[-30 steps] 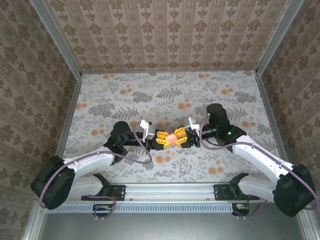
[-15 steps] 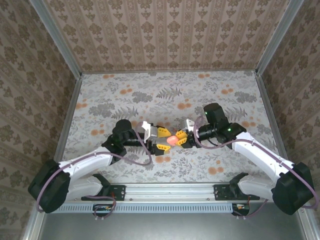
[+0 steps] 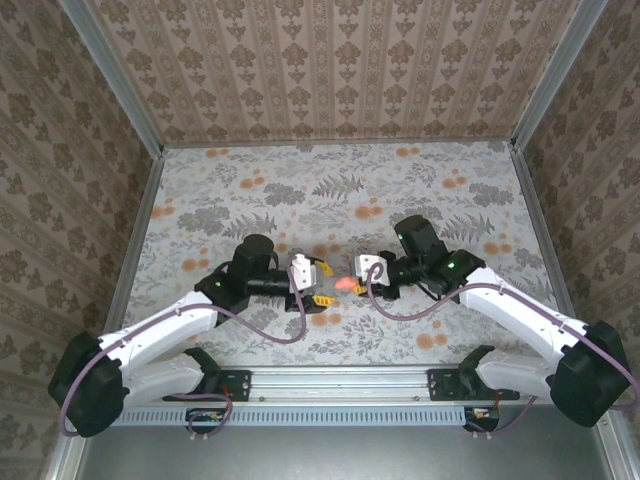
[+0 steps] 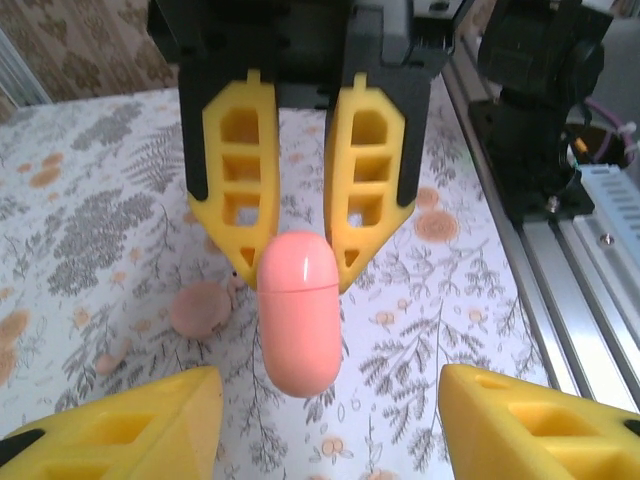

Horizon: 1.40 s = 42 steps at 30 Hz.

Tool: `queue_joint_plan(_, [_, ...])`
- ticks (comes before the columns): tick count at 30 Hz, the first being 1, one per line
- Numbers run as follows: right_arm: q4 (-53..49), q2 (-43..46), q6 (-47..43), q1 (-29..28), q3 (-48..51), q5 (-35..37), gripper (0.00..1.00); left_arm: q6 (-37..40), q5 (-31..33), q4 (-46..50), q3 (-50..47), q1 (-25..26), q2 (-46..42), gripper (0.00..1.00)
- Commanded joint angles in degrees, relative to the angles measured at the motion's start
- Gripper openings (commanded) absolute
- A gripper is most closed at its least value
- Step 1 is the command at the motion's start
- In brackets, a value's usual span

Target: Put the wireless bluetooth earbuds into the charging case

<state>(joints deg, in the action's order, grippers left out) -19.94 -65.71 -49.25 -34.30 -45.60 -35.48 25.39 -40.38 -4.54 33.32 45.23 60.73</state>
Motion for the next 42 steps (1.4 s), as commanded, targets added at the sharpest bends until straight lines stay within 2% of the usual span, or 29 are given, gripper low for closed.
queue_joint_plan(1, [-0.7,-0.9,-2.6,-1.1,-1.0,1.8,0.22,3.7,1.8,3.9,2.6,0.6,1.1,0.57])
queue_joint_plan(8, [-0.1,-2.6,-2.5,-2.9,-1.5,1.3,0.22,3.6,0.9,2.9,3.3,1.5,2.9,0.53])
queue_joint_plan(23, [2.6,-3.5,-1.5,-3.7,-1.8,-1.0,0.22,3.4,1.8,2.1,3.0,1.9,3.3,0.34])
queue_joint_plan(30, [4.7,-2.6,-0.3,-3.7,-1.1,-1.5,0.21,3.2,1.7,1.9,2.8,1.9,3.8,0.39])
queue_joint_plan(37, [5.0,-2.6,0.1,-3.6,-1.2,-2.0,0.22,3.0,1.6,1.6,2.9,1.9,3.7,0.24])
queue_joint_plan(39, [6.5,-2.0,0.9,-3.1,-0.2,-2.7,0.25,2.3,1.2,0.2,2.2,1.4,3.3,0.21])
queue_joint_plan(42, [14.8,-0.3,6.0,1.2,3.9,-9.3,0.39,0.1,-0.8,-3.8,0.4,0.3,2.2,0.20])
